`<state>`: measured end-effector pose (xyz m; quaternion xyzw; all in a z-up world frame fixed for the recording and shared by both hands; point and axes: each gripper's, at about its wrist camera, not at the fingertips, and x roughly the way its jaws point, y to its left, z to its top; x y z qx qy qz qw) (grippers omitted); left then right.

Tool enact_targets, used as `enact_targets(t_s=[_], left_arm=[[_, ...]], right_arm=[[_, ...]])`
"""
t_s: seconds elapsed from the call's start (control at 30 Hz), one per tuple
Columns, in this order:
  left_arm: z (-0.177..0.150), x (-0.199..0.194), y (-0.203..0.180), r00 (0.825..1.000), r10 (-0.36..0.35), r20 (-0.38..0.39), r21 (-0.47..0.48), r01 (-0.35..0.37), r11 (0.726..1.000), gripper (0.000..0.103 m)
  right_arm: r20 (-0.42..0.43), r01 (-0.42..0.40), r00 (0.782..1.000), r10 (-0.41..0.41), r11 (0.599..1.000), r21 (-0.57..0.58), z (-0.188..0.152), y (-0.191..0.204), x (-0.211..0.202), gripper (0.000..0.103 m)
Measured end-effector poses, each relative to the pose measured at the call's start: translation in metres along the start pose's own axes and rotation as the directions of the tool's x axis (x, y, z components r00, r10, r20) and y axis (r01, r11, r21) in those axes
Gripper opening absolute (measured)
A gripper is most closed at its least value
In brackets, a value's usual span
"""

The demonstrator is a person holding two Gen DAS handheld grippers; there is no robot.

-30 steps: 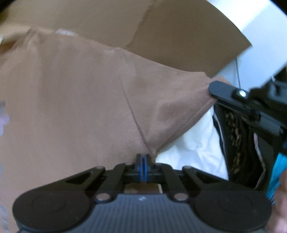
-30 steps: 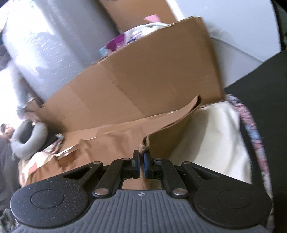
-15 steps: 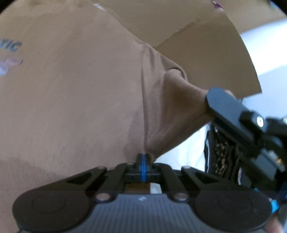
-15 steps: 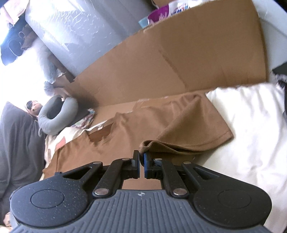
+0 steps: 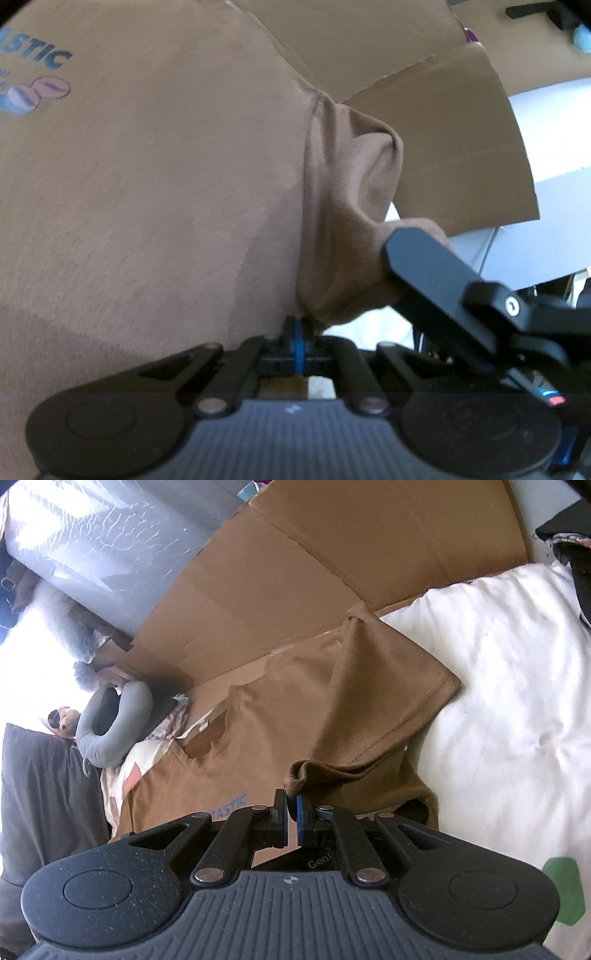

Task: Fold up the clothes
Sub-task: 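Fold the sleeve with the right tool over onto the shirt body, then open the right tool and release the folded sleeve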

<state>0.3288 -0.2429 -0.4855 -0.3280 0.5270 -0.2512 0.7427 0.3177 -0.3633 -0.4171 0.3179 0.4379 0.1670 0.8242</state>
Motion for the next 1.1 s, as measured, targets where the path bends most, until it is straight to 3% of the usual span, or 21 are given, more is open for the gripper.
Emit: enact_targets(t_s=[0.27, 0.53, 0.63, 0.7, 0.8, 0.9, 0.97, 1.1], left_arm=[[0.004, -0.010, -0.011, 0.998, 0.046, -0.038, 0.035, -0.044, 0.998, 0.001], [0.017, -0.049, -0.017, 0.989, 0.140, -0.052, 0.139, -0.131, 0.982, 0.014], [0.014, -0.063, -0.022, 0.984, 0.177, -0.025, 0.184, -0.170, 0.968, 0.024], [0.010, -0.074, -0.020, 0.980, 0.200, 0.000, 0.215, -0.196, 0.957, 0.037], [0.018, -0.081, -0.011, 0.964, 0.258, 0.063, 0.288, -0.265, 0.920, 0.041], [0.024, -0.083, -0.014, 0.958, 0.275, 0.080, 0.319, -0.286, 0.904, 0.041], [0.026, -0.084, -0.017, 0.955, 0.281, 0.094, 0.344, -0.296, 0.891, 0.043], [0.026, -0.076, -0.027, 0.949, 0.292, 0.120, 0.401, -0.315, 0.860, 0.052]], right_arm=[[-0.021, -0.013, 1.000, 0.014, 0.998, 0.054, 0.001, -0.003, -0.007, 0.006], [0.004, 0.010, 1.000, -0.011, 0.999, 0.040, 0.000, -0.013, -0.027, 0.007], [0.003, 0.046, 0.999, -0.046, 0.998, 0.032, -0.002, -0.022, -0.028, 0.007], [0.000, 0.071, 0.997, -0.071, 0.997, 0.026, -0.004, -0.029, -0.027, 0.007], [-0.004, 0.109, 0.994, -0.109, 0.994, 0.018, -0.006, -0.039, -0.026, 0.007], [-0.012, 0.137, 0.990, -0.137, 0.990, -0.014, -0.009, -0.042, -0.023, 0.008], [-0.014, 0.150, 0.988, -0.151, 0.988, -0.035, -0.010, -0.042, -0.019, 0.025], [-0.016, 0.183, 0.983, -0.185, 0.979, -0.084, -0.012, -0.044, -0.012, 0.031]])
